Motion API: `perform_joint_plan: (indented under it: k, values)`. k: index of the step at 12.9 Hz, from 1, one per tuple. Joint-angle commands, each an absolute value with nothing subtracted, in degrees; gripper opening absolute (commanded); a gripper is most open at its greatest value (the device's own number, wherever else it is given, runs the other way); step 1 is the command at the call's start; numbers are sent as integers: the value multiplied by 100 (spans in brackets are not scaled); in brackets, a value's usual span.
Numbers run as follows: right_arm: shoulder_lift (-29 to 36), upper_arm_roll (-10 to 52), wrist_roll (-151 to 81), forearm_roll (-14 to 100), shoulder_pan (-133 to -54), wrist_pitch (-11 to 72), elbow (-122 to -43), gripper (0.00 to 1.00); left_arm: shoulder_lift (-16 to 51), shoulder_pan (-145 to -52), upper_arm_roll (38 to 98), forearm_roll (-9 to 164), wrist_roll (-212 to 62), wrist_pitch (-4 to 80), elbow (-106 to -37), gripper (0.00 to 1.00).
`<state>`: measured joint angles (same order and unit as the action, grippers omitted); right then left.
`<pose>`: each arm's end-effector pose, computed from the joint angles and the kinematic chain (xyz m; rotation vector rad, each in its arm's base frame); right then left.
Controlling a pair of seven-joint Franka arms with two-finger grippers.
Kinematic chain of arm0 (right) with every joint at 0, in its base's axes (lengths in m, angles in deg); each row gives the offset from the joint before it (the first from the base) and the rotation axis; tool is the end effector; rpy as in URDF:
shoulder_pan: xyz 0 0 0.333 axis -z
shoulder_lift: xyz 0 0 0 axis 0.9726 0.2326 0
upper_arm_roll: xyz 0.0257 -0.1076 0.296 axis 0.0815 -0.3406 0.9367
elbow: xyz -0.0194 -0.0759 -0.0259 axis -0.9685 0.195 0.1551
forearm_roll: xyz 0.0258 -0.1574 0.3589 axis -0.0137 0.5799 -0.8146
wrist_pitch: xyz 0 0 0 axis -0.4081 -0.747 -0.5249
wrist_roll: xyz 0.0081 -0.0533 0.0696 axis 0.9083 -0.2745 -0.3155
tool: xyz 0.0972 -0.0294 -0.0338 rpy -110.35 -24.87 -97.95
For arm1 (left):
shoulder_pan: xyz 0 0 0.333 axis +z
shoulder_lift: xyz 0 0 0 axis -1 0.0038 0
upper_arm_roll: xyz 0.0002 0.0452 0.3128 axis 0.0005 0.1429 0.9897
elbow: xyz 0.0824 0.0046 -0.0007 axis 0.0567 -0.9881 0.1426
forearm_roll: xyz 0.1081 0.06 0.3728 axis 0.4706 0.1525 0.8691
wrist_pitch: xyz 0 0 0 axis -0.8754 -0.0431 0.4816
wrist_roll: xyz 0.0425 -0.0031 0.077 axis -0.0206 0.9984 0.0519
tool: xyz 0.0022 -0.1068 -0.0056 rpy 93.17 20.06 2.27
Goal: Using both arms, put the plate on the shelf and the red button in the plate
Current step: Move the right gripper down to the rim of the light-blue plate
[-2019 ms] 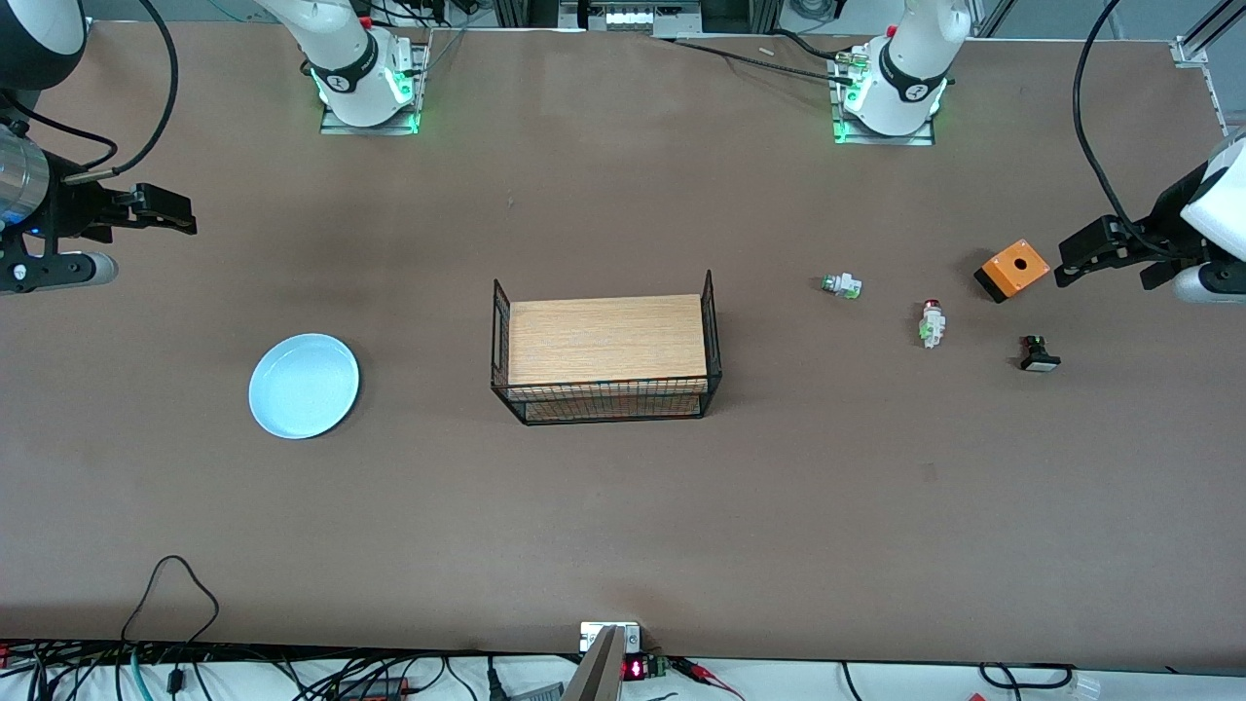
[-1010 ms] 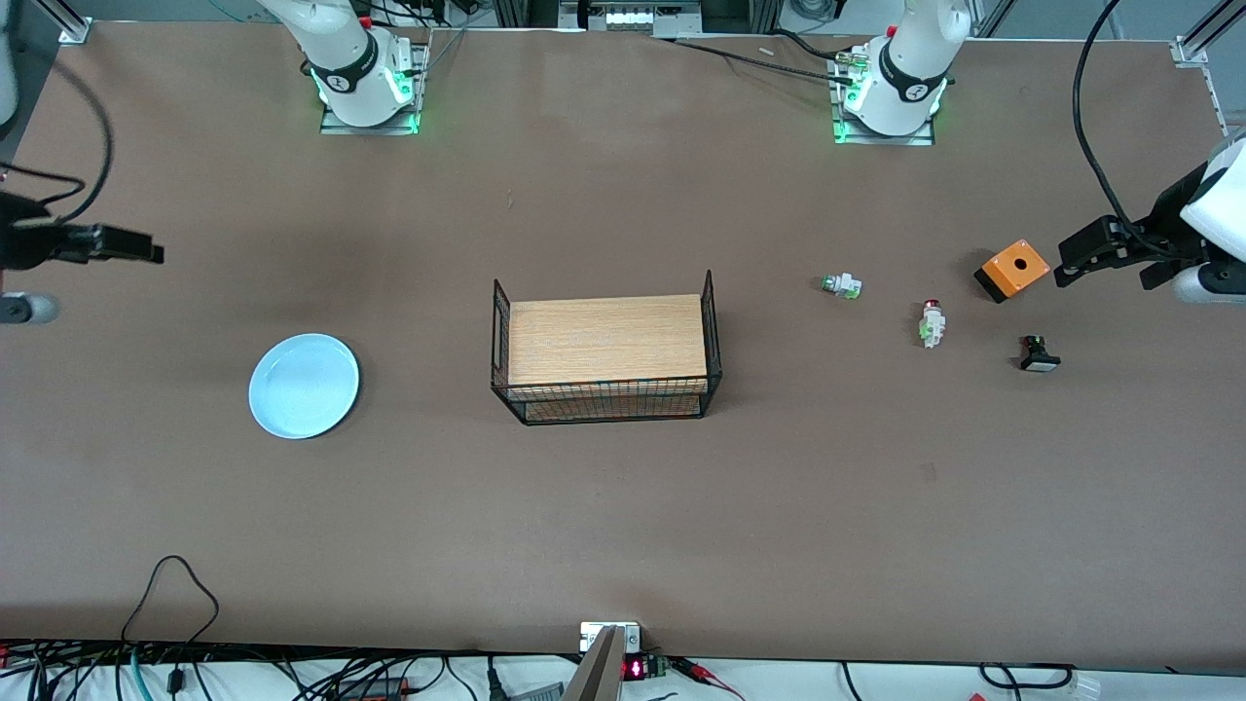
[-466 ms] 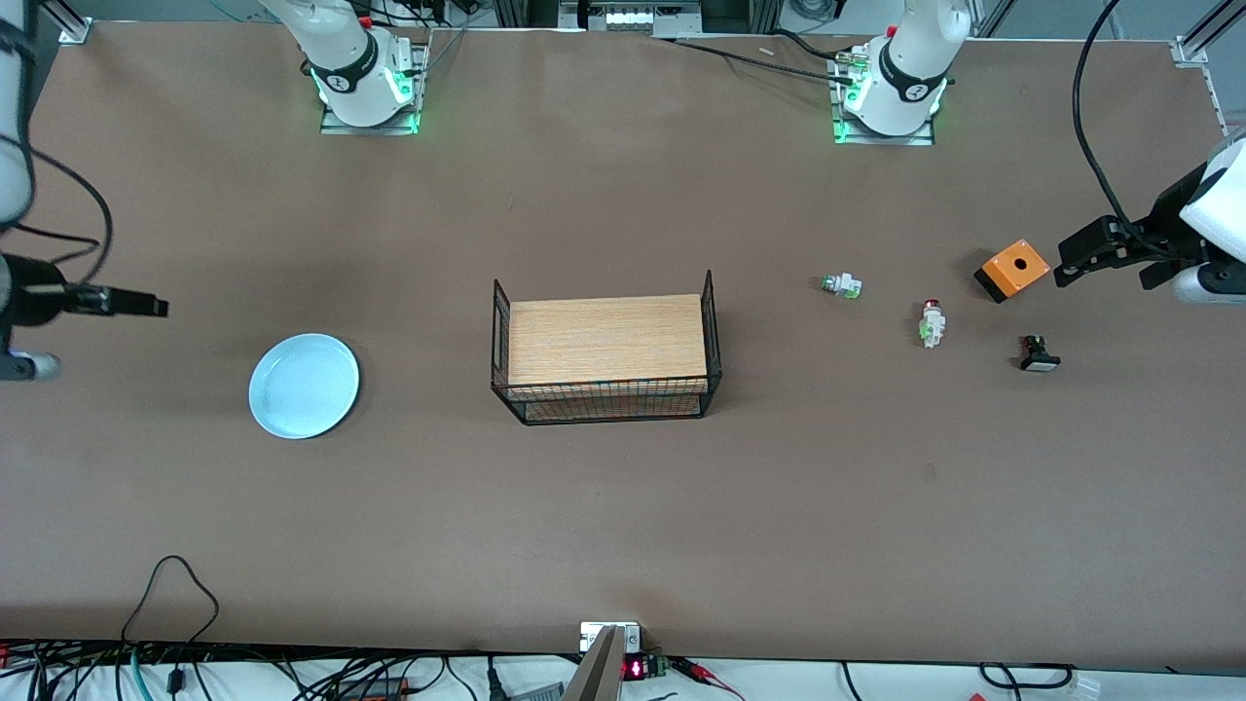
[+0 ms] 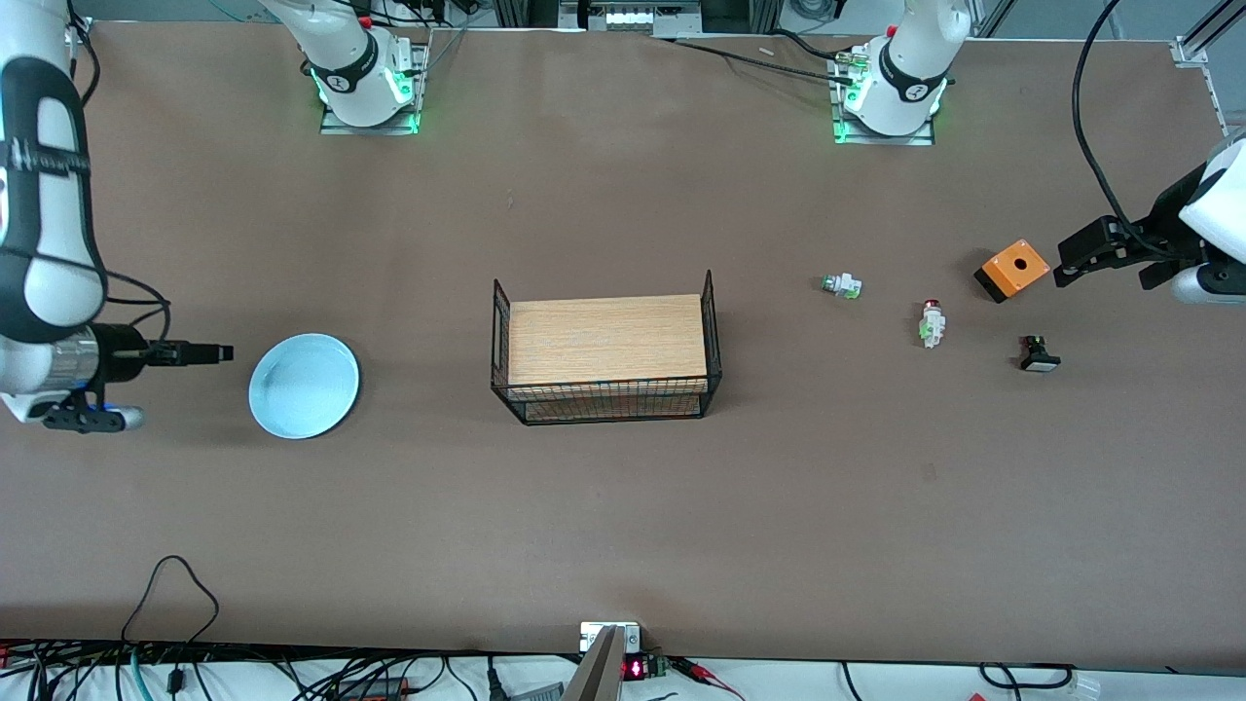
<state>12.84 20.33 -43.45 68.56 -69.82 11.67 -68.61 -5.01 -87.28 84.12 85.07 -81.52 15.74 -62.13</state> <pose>0.6551 -0.1169 0.3158 -2.8875 0.0637 0.4726 0.5791 -0.0009 0.5987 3.1148 -0.0017 0.0408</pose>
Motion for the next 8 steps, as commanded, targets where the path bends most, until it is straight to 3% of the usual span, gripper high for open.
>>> perform_joint_plan:
  k: [1,8]
  values:
    - [1605,2102,-4548,6723,-6908,1385,-6687,100,-637,-8688,8399,8488,-8231,1600,-6367,100]
    - [2423,2119,-5296,6723,-6899,2316,-6687,100,-637,-8688,8390,8497,-8231,1600,-6375,100]
